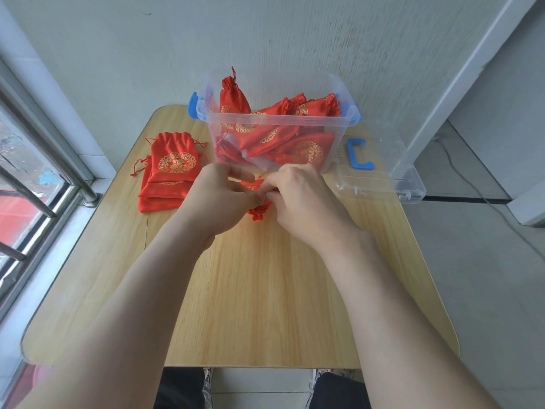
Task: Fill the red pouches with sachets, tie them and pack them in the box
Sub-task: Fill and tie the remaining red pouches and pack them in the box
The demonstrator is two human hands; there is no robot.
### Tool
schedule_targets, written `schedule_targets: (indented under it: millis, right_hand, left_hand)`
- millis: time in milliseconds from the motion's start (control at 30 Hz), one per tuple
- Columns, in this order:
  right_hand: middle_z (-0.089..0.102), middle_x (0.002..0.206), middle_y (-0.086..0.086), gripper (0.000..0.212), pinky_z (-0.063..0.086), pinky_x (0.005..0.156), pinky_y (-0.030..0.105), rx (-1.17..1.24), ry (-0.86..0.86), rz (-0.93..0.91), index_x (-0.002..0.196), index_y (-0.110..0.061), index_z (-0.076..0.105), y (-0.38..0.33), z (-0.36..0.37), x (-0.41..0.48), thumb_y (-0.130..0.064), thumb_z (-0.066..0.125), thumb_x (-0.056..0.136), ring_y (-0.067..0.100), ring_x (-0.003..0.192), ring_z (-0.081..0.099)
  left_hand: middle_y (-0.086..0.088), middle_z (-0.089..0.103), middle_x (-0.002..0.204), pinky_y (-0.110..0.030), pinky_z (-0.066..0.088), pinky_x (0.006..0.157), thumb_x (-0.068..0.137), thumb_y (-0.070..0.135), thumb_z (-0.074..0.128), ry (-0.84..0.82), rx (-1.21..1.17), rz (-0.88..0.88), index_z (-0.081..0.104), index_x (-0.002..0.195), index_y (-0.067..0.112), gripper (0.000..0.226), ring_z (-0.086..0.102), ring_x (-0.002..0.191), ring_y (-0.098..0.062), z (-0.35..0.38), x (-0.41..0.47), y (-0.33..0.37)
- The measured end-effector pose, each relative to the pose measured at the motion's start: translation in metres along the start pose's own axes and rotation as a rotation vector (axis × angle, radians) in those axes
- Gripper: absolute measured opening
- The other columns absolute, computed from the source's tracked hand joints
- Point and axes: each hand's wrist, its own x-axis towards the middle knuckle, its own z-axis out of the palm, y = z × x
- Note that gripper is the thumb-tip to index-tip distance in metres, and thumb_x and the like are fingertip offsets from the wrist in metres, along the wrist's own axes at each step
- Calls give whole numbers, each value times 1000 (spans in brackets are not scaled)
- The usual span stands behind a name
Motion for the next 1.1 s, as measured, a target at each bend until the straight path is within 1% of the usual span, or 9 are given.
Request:
schedule_targets:
  millis: [67, 200, 267, 433, 533, 600, 700, 867, 1100]
  right_hand:
    - [72, 96, 3, 20, 58, 73, 33, 8, -14, 41, 101, -18, 84, 0, 1, 0, -4, 70, 97, 21, 89, 69]
    - [74, 78, 0, 21, 62, 69, 41, 109, 2, 180, 88, -16, 82, 0, 2, 3, -5, 66, 92, 22, 76, 71]
    - [75, 72, -1, 22, 62, 70, 41, 163, 33, 237, 81, -17, 82, -1, 0, 4, -4, 65, 88, 21, 75, 72]
    - [75, 70, -5, 18, 57, 61, 25, 375, -20, 524, 74, -23, 80, -1, -5, 6, -12, 70, 85, 14, 72, 72]
    - [76, 72, 4, 13, 58, 71, 36, 608, -87, 685, 82, -9, 81, 4, -7, 8, -15, 70, 79, 23, 73, 72]
    - [69, 70, 9, 14, 53, 68, 38, 784, -121, 757, 86, 5, 76, 6, -9, 9, -7, 69, 82, 22, 67, 64]
    - [65, 71, 7, 8, 49, 59, 29, 989, -162, 845, 94, -3, 74, 5, -12, 8, -1, 68, 90, 18, 62, 59]
    - [63, 67, 5, 6, 48, 56, 26, 1239, -199, 936, 98, -5, 68, 5, -15, 9, -2, 65, 96, 13, 56, 58]
    - [63, 66, 3, 11, 48, 56, 25, 1327, -164, 964, 89, -7, 69, 7, -17, 10, -1, 65, 97, 11, 54, 57]
  left_hand:
    - [-1, 81, 81, -25, 61, 65, 87, 9, 84, 26, 45, 59, 71, 104, 14, 22, 78, 74, -11, 3, -1, 0]
    - [10, 76, 74, -7, 52, 63, 79, 12, 84, 173, 247, 250, 75, 88, 18, 14, 73, 70, 3, 8, -2, 0]
    - [14, 75, 76, -6, 52, 69, 79, 12, 82, 218, 330, 366, 76, 87, 18, 12, 72, 74, 6, 10, -2, 1]
    - [12, 76, 85, -40, 62, 78, 86, 13, 80, 239, 413, 547, 72, 95, 21, 15, 76, 81, -11, 13, 0, -4]
    - [11, 77, 88, -42, 62, 77, 89, 12, 78, 228, 432, 576, 71, 99, 21, 16, 76, 84, -13, 12, 2, -7]
    - [11, 76, 89, -42, 63, 77, 91, 9, 76, 208, 425, 589, 71, 101, 20, 16, 75, 83, -10, 12, 2, -7]
    - [13, 75, 86, -40, 63, 75, 90, 8, 70, 180, 422, 580, 71, 100, 21, 16, 74, 80, -5, 12, 1, -6]
    - [13, 76, 82, -37, 63, 75, 89, 13, 75, 233, 385, 569, 74, 95, 20, 10, 74, 76, -2, 13, 0, -2]
    - [13, 80, 83, -21, 62, 79, 89, 11, 71, 162, 313, 538, 83, 94, 18, 15, 75, 78, 5, 11, -2, 2]
